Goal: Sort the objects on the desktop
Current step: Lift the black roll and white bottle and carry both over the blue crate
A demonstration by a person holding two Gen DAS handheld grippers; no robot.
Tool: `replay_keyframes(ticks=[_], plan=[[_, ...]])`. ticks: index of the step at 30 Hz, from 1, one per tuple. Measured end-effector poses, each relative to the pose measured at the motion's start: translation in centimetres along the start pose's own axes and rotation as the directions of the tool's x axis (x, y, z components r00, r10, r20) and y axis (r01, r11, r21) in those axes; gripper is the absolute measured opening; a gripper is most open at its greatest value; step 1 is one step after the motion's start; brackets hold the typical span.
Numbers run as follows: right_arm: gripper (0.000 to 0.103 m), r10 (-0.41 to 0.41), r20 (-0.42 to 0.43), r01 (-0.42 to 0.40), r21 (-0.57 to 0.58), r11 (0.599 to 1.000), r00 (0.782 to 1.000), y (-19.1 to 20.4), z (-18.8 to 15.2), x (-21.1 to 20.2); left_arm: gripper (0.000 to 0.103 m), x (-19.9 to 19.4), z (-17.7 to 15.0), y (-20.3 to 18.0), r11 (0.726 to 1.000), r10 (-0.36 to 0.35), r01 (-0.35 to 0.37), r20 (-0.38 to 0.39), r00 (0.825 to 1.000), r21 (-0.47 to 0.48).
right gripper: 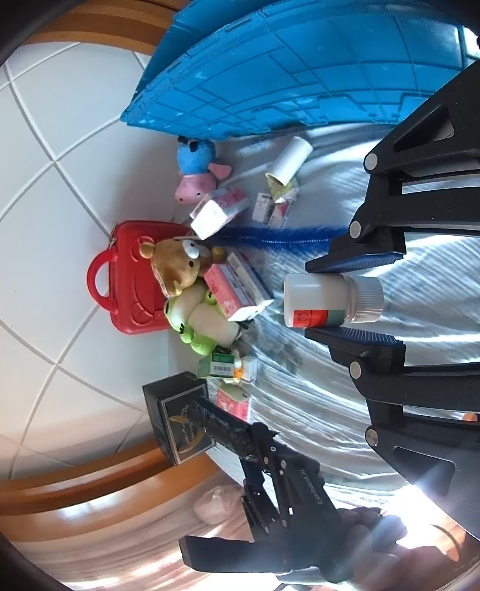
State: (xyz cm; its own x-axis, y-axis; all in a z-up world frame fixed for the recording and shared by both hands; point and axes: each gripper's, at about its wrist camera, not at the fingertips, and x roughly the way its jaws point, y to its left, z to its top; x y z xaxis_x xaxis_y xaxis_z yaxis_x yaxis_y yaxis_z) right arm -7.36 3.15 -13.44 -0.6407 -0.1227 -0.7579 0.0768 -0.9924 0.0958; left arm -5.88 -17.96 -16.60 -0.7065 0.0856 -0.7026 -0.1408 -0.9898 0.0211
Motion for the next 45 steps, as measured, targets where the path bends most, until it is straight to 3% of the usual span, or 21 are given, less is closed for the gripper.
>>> replay_keyframes(ticks=[26, 45], plan=[[0.027, -0.085, 0.162, 0.074, 0.077, 0.994, 0.983, -10.2, 1.8, -12.7, 0.035, -4.1, 6.8, -10.0, 0.996, -0.033, 0.026, 0.087, 0.996, 0.085], [0.027, -0.169, 0.223, 0.135, 0.161, 0.978, 0.960, -19.1, 1.5, -18.9, 0.035, -4.3, 12.8, -20.9, 0.977, -0.126, 0.097, 0.146, 0.981, 0.192]])
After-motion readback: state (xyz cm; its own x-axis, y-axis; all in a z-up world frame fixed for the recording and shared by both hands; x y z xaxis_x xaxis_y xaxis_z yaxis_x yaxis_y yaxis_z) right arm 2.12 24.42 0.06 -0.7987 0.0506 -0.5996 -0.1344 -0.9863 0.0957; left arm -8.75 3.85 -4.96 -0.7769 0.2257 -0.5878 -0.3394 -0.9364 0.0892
